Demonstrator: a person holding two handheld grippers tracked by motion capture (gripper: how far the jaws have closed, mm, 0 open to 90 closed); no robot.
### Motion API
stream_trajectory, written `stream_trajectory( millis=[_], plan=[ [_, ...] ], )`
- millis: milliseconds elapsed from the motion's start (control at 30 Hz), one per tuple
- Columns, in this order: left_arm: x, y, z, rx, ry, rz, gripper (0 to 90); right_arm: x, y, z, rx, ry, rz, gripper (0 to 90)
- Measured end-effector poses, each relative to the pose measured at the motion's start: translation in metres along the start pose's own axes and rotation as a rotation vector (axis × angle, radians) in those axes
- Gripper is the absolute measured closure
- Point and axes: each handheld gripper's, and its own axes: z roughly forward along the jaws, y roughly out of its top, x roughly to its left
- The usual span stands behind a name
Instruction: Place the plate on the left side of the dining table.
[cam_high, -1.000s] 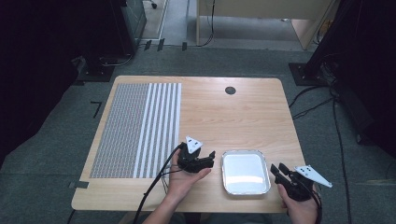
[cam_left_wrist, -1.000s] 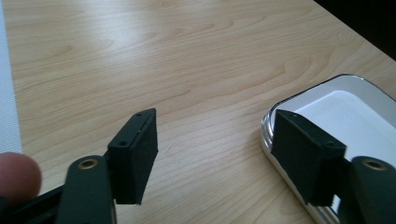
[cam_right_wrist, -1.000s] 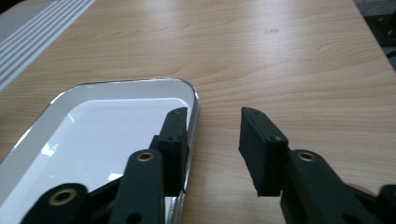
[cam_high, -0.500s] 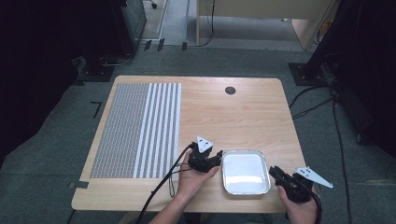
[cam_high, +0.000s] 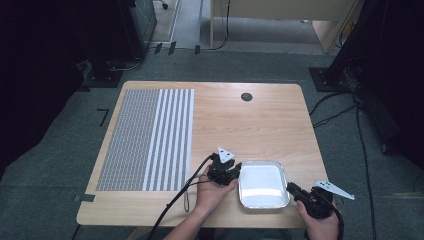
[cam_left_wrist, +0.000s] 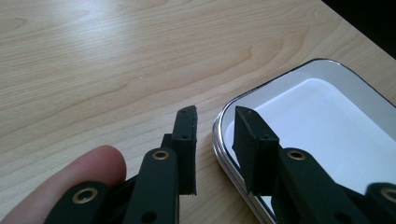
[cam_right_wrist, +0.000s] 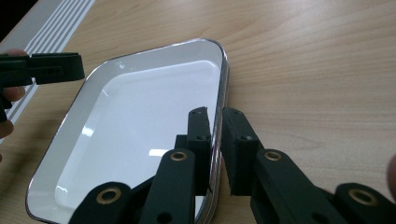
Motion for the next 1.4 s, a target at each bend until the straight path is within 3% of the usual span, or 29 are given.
stream_trajectory(
  millis=[100, 267, 867, 1133, 1400],
  plan=[
    [0.0, -0.0004, 0.0017, 0.011, -0.007, 0.001, 71.9, -0.0014, -0.0002, 0.0013, 0.011, -0.002, 0.006, 83.2],
    [-0.0031, -0.0029, 0.0048, 0.026, -0.032, 0.013, 74.0, -0.0058, -0.0003, 0.0039, 0.056, 0.037, 0.065, 88.7],
    [-0.0063, -0.0039, 0.0065, 0.032, -0.029, 0.016, 74.6, -0.0045, -0.0007, 0.0045, 0.048, 0.027, 0.049, 89.5],
    [-0.007, -0.0036, 0.0052, 0.029, -0.032, 0.018, 73.2, -0.0019, 0.0013, -0.0003, -0.005, 0.026, 0.034, 90.0],
    [-0.0078, -0.0038, 0.0048, 0.027, -0.03, 0.02, 72.6, -0.0026, 0.0006, 0.0012, -0.002, 0.018, 0.031, 90.0]
  ],
)
